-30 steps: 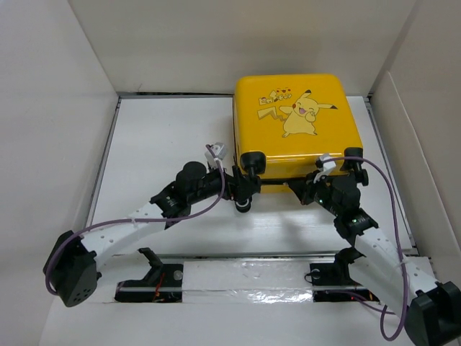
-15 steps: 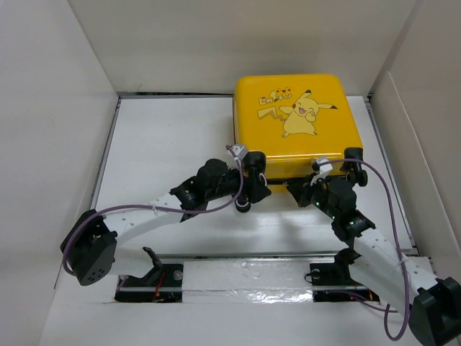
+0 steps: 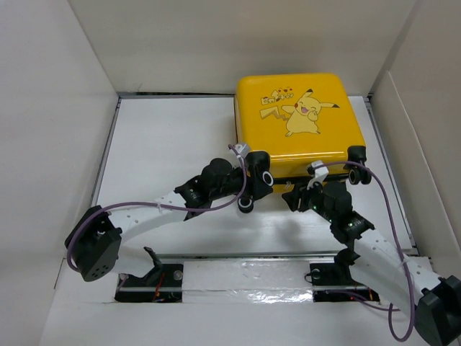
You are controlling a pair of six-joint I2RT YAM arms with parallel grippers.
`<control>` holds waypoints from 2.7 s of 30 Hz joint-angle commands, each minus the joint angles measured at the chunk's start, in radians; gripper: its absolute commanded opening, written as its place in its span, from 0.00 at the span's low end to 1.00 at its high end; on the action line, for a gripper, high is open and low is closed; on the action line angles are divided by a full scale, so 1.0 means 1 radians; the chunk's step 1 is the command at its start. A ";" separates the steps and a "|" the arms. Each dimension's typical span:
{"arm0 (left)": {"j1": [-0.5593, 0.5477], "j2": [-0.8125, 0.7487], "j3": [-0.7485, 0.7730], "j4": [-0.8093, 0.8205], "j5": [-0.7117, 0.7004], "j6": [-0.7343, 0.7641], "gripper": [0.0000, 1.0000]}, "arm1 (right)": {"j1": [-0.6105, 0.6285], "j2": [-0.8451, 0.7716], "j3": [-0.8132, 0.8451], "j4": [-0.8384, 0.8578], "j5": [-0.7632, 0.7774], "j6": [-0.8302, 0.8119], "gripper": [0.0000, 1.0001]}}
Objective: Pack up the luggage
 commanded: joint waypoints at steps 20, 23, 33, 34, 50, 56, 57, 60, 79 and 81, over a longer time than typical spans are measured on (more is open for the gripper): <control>-0.004 -0.095 -0.035 0.206 -0.027 0.040 0.00 | 0.006 0.171 0.087 0.296 0.103 0.006 0.31; -0.004 -0.102 -0.040 0.204 -0.031 0.041 0.00 | 0.006 0.200 0.097 0.287 0.109 0.008 0.14; 0.027 -0.142 -0.068 0.201 -0.040 0.046 0.00 | 0.006 0.078 0.063 0.141 0.276 0.016 0.00; 0.039 -0.147 -0.071 0.198 -0.040 0.046 0.00 | 0.006 0.039 0.064 0.112 0.307 0.017 0.00; 0.035 -0.171 -0.059 0.160 -0.019 0.066 0.00 | -0.005 -0.119 0.052 -0.137 0.323 0.032 0.00; 0.005 -0.112 0.004 0.091 0.005 0.104 0.72 | -0.005 -0.050 0.064 -0.069 0.263 0.011 0.04; 0.005 -0.089 0.018 0.089 0.021 0.103 0.74 | -0.005 -0.041 0.063 -0.052 0.260 0.006 0.09; -0.004 -0.049 0.047 0.079 0.035 0.101 0.77 | -0.005 -0.012 0.074 -0.046 0.240 0.003 0.33; -0.013 0.097 0.143 0.059 0.013 0.057 0.63 | -0.014 0.130 0.114 0.078 0.359 -0.021 0.46; -0.013 0.102 0.132 0.077 0.009 0.046 0.47 | -0.024 0.131 0.101 0.130 0.336 -0.032 0.43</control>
